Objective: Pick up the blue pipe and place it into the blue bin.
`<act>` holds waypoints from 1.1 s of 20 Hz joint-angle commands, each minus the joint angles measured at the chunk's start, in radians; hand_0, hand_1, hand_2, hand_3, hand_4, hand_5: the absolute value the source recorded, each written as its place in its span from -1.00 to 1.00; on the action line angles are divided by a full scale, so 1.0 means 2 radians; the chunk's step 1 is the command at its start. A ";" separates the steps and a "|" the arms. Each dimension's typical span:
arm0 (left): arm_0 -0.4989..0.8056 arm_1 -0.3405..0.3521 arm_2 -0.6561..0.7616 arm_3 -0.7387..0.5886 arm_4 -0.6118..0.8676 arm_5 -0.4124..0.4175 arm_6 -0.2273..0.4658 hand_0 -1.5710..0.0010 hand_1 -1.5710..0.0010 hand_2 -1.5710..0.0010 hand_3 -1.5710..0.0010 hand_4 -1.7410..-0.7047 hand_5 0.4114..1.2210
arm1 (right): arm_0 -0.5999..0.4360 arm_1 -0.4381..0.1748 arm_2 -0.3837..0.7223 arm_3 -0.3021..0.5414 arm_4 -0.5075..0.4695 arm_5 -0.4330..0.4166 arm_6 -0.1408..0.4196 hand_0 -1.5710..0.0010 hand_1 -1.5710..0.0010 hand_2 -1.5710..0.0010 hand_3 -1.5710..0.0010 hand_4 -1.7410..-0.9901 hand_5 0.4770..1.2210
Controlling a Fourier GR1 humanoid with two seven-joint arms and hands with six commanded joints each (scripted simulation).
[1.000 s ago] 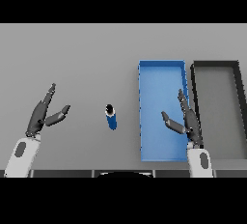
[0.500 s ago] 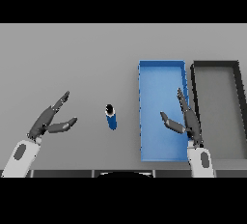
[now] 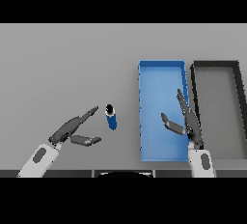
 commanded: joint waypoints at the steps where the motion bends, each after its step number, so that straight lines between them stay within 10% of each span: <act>1: -0.004 -0.001 0.001 0.000 0.007 -0.005 -0.004 1.00 1.00 1.00 1.00 0.22 -0.91 | -0.002 -0.002 -0.003 0.003 -0.004 0.002 -0.001 1.00 1.00 1.00 1.00 0.27 -0.62; 11: -0.069 -0.107 -0.035 0.098 -0.025 0.000 0.013 1.00 1.00 1.00 1.00 0.22 -0.92 | 0.014 0.003 -0.003 -0.005 -0.006 0.002 0.002 1.00 1.00 1.00 1.00 0.24 -0.66; 17: -0.101 -0.153 -0.034 0.155 -0.033 0.002 -0.032 1.00 1.00 0.97 0.98 0.22 -0.76 | 0.015 0.005 -0.001 -0.002 -0.003 0.001 0.001 1.00 1.00 1.00 1.00 0.26 -0.67; 19: -0.105 -0.173 -0.025 0.166 -0.017 0.005 -0.037 0.98 0.80 0.63 0.67 0.03 -0.52 | 0.009 0.003 -0.006 0.009 -0.002 0.000 0.002 1.00 1.00 1.00 1.00 0.28 -0.67; 22: -0.093 -0.190 -0.019 0.173 -0.003 0.013 -0.041 0.15 0.00 -0.11 -0.11 -0.38 0.22 | 0.010 0.000 -0.006 0.001 -0.004 0.002 -0.002 1.00 1.00 1.00 1.00 0.28 -0.66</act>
